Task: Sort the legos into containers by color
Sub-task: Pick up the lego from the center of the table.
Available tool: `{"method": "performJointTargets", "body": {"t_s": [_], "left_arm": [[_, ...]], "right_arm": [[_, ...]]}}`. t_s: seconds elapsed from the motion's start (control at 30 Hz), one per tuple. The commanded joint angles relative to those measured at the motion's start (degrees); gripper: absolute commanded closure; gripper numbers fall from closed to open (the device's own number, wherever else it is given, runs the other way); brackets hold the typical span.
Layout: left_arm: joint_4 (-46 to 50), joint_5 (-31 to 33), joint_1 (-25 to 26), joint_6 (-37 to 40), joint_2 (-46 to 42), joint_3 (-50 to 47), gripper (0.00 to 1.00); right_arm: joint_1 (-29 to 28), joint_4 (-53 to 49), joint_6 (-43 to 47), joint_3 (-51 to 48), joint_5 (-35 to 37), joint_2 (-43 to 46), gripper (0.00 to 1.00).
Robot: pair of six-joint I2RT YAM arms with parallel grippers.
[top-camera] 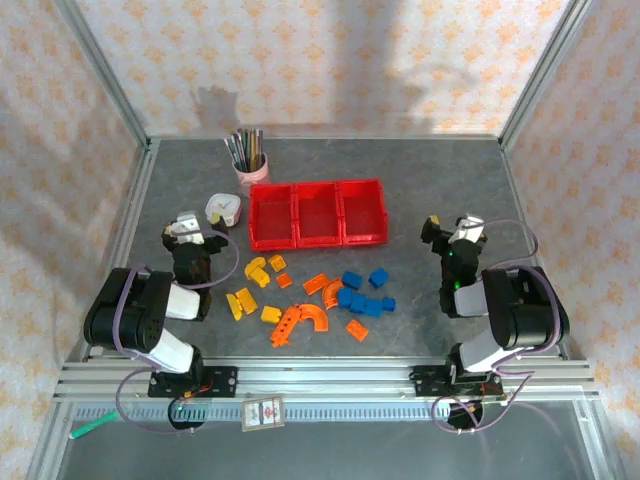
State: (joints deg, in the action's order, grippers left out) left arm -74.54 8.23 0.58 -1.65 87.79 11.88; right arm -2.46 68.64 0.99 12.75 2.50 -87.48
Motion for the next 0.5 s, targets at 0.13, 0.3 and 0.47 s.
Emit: {"method": "performJointTargets", "body": {"t_s": [0.13,0.3,0.47], "left_arm": [[-1.8,-0.7,-0.3,-0.5,0.2,0.0,0.01],[-1.9,-0.7,-0.3,-0.5,0.2,0.0,0.00],[-1.7,-0.7,-0.3,-0.5,0.2,0.1,0.01]], "right_arm": [[0.1,2.2,0.9,0.5,-0.4,0.4,0.00],[0.1,2.2,0.9,0.4,-0.4,0.4,0.00],[0.1,2.1,1.0,0.4,-0.4,0.3,0.00]]}}
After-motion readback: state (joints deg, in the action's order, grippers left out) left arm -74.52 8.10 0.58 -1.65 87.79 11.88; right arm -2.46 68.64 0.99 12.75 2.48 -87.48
